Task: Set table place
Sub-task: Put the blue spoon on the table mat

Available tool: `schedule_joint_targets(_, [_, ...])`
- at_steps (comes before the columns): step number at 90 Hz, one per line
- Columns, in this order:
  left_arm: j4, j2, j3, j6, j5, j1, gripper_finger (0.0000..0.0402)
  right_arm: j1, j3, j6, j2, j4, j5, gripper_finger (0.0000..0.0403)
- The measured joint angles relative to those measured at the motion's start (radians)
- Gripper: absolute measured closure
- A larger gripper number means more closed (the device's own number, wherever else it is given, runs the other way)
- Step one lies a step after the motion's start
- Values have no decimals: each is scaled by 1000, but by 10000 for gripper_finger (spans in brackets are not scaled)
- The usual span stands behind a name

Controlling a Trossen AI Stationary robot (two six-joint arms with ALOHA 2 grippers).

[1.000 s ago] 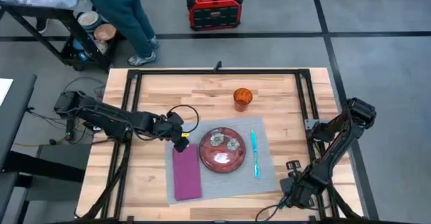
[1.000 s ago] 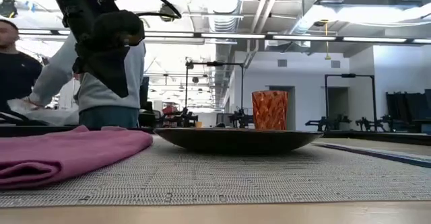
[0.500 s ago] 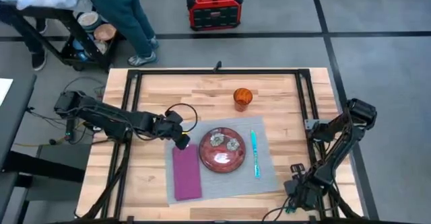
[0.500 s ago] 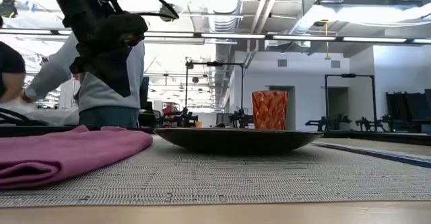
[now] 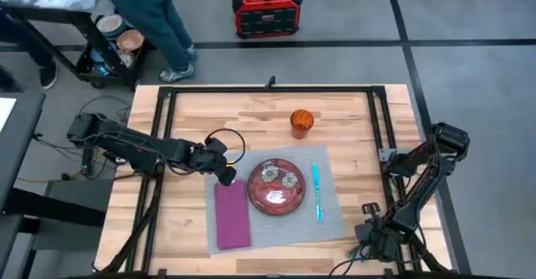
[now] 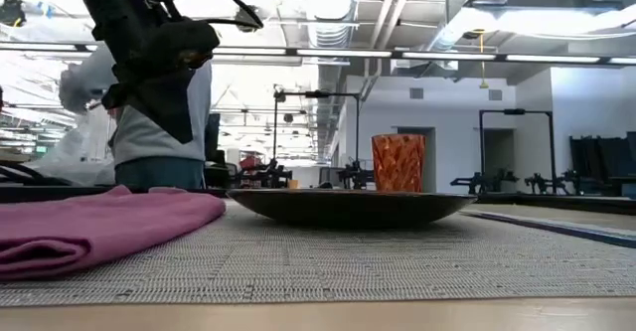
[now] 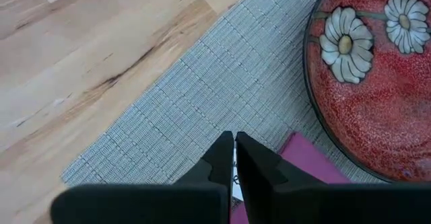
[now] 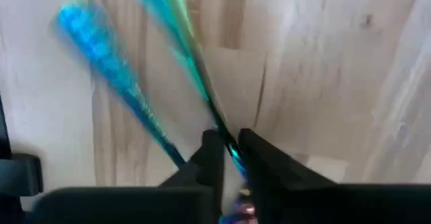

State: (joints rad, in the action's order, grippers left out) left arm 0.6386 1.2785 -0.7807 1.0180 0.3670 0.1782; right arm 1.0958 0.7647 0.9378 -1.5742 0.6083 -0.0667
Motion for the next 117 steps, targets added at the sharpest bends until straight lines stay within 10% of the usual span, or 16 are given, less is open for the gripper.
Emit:
schedule_joint_targets(69, [9, 0, 0, -9, 11, 0, 402, -18, 232, -147, -5, 405, 0, 403])
schedule_joint_targets(117, [19, 0, 0, -39, 60, 0, 401, -290, 429, -895, -3, 769, 13, 402])
